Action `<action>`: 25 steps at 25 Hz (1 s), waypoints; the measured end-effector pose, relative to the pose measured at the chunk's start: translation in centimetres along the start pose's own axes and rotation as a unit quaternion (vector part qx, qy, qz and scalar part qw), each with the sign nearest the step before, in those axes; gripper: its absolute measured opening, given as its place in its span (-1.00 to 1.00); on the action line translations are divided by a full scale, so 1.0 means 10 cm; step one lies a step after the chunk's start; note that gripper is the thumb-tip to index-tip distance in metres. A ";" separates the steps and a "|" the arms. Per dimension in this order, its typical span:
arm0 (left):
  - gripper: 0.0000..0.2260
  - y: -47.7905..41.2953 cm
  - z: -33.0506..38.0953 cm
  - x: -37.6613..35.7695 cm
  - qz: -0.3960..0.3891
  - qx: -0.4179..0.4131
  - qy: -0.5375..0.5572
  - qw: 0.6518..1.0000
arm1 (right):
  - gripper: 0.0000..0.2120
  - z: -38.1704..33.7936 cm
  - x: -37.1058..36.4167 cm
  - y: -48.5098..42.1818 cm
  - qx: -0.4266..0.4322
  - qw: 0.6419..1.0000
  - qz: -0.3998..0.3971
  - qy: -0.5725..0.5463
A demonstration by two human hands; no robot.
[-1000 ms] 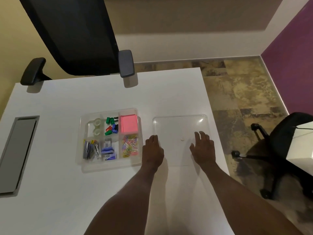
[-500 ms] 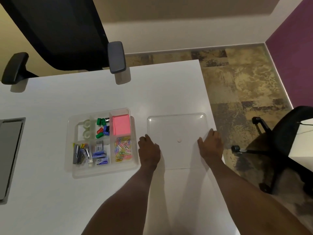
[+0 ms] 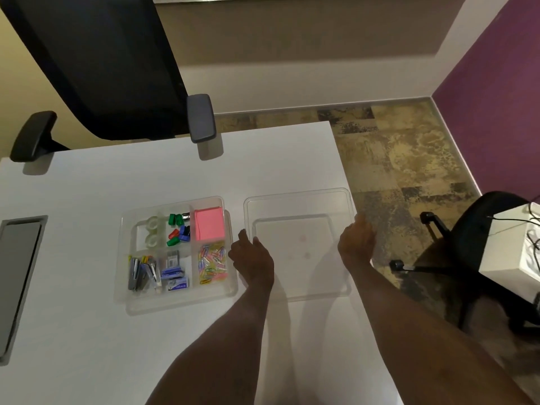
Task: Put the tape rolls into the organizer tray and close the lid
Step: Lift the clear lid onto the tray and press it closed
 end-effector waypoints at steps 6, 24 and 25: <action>-0.69 -0.16 0.13 0.66 0.069 -0.015 0.118 0.991 | -0.85 -0.41 0.42 0.14 0.028 0.995 0.049 -0.086; -0.67 -0.95 -0.70 3.24 0.151 0.009 0.316 0.937 | -0.70 -2.55 0.80 1.43 0.165 0.925 -0.005 -0.343; -0.65 -1.05 -0.82 3.26 0.131 0.038 0.345 0.928 | -0.71 -2.61 0.77 1.47 0.167 0.919 -0.017 -0.357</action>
Point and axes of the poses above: each hand's wrist, its own y-axis away from the middle knuckle, its own x-axis out of the back of the hand, z = x × y, the point moved 10 cm from there along -y, towards the middle knuckle, and after that the axes turned 1 degree about x, right-handed, at the moved point
